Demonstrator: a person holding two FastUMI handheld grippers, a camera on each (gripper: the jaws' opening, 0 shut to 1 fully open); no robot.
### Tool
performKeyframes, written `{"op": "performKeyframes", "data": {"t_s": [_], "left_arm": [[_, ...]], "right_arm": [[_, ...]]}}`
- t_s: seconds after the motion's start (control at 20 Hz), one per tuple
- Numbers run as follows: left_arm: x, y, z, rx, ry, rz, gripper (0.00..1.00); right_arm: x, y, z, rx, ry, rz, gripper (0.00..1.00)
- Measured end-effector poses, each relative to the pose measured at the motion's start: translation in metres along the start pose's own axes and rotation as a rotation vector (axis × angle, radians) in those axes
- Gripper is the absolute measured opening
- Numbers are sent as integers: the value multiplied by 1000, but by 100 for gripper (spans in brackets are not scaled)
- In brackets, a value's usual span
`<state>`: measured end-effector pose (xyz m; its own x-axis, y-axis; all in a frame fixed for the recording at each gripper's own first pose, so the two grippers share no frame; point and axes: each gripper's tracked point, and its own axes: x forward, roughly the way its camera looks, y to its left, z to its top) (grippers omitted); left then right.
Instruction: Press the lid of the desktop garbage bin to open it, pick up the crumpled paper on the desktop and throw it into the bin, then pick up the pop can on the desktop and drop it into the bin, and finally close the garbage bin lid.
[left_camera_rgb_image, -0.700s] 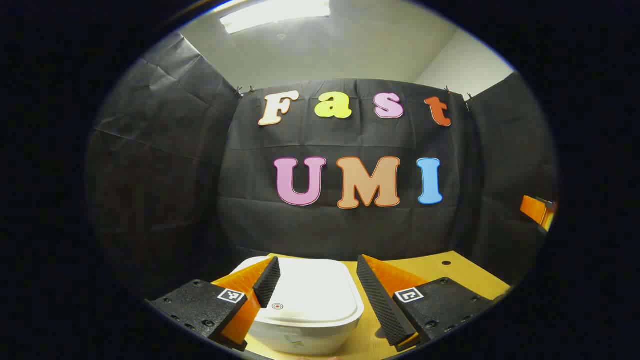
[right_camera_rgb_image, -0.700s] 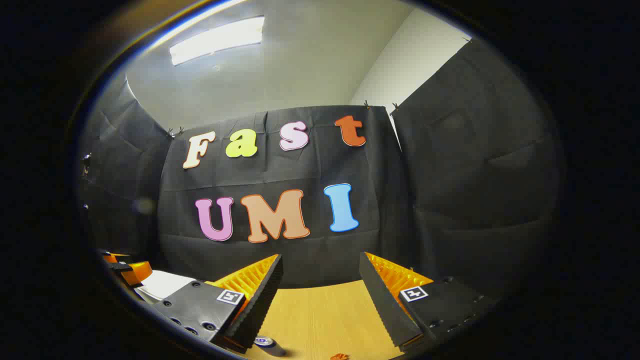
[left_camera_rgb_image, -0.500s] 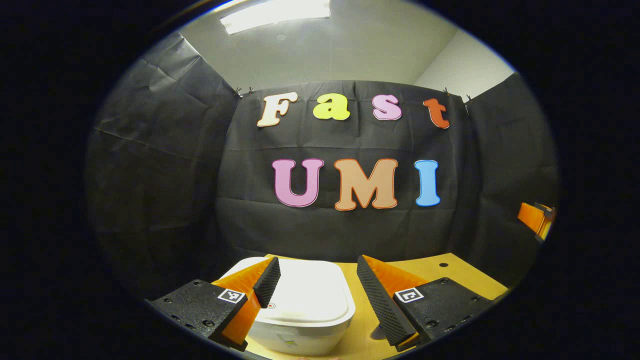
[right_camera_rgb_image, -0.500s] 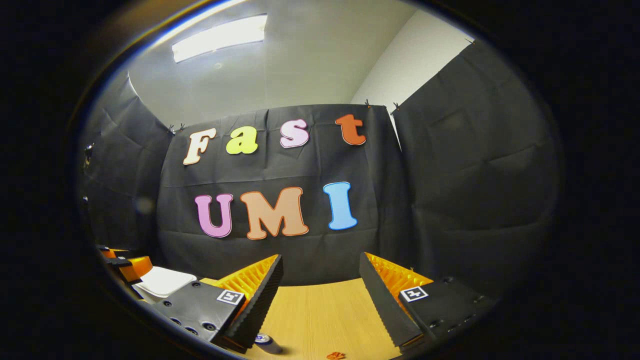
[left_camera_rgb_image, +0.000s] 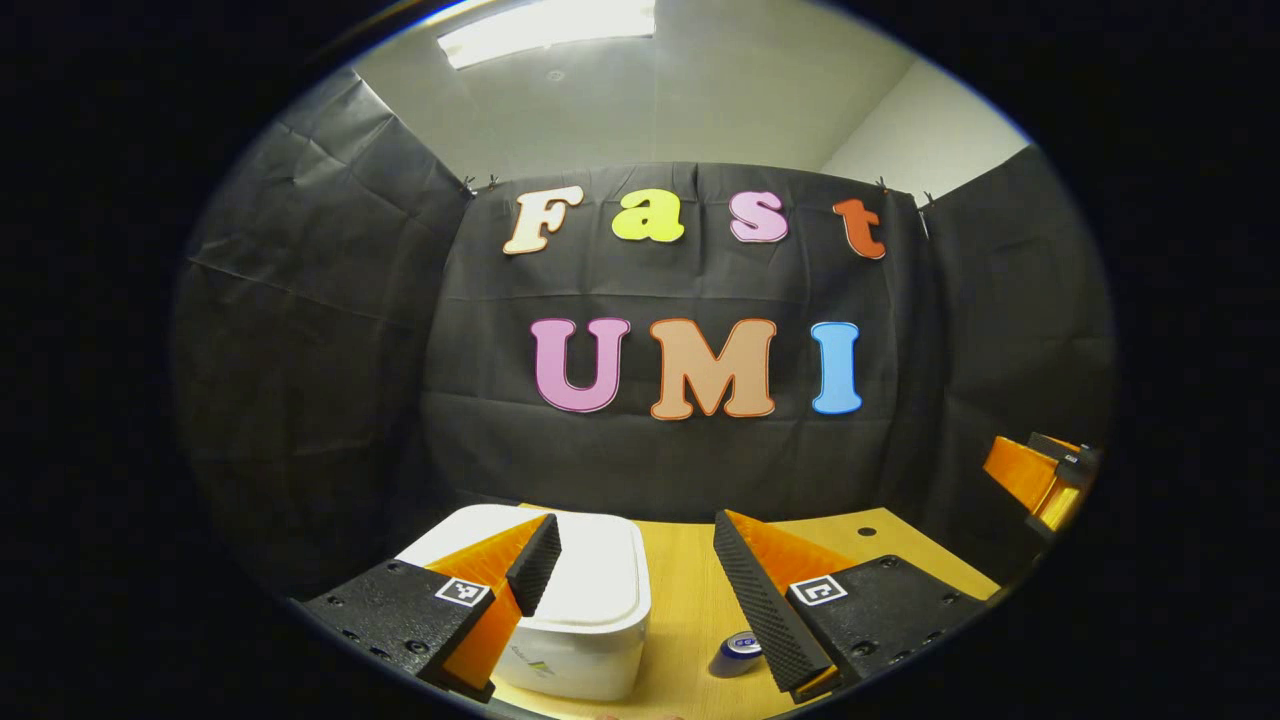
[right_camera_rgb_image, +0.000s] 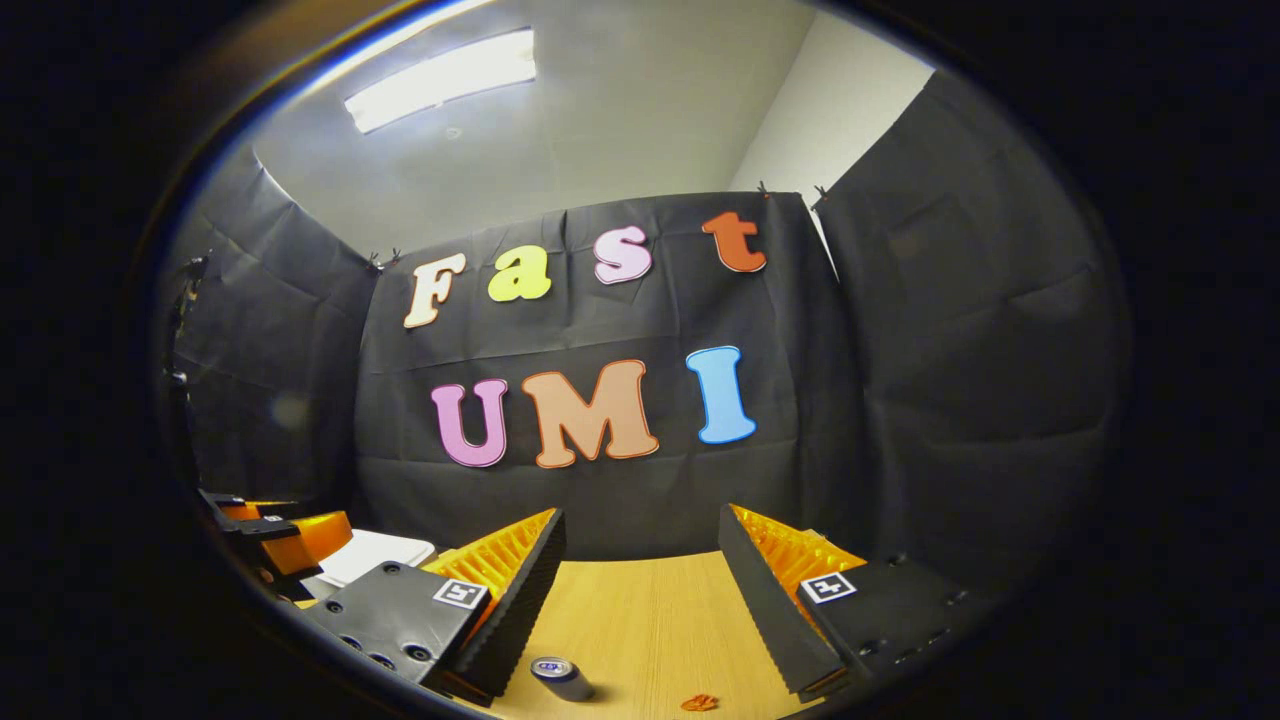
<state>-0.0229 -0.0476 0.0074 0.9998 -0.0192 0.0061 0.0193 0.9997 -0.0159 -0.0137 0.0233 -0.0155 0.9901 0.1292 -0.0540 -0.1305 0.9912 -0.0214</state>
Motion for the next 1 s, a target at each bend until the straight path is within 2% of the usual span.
{"op": "performKeyframes", "data": {"t_s": [0.3, 0.75, 1.0], "left_arm": [[-7, 0, 3, 2, -11, 20, 93], [-11, -14, -2, -5, 6, -15, 92], [-12, -7, 0, 11, 0, 2, 93]], "right_arm": [[-3, -3, 0, 10, 17, 10, 97], [-13, -7, -4, 6, 36, 1, 97], [-9, -3, -9, -1, 45, 11, 97]]}}
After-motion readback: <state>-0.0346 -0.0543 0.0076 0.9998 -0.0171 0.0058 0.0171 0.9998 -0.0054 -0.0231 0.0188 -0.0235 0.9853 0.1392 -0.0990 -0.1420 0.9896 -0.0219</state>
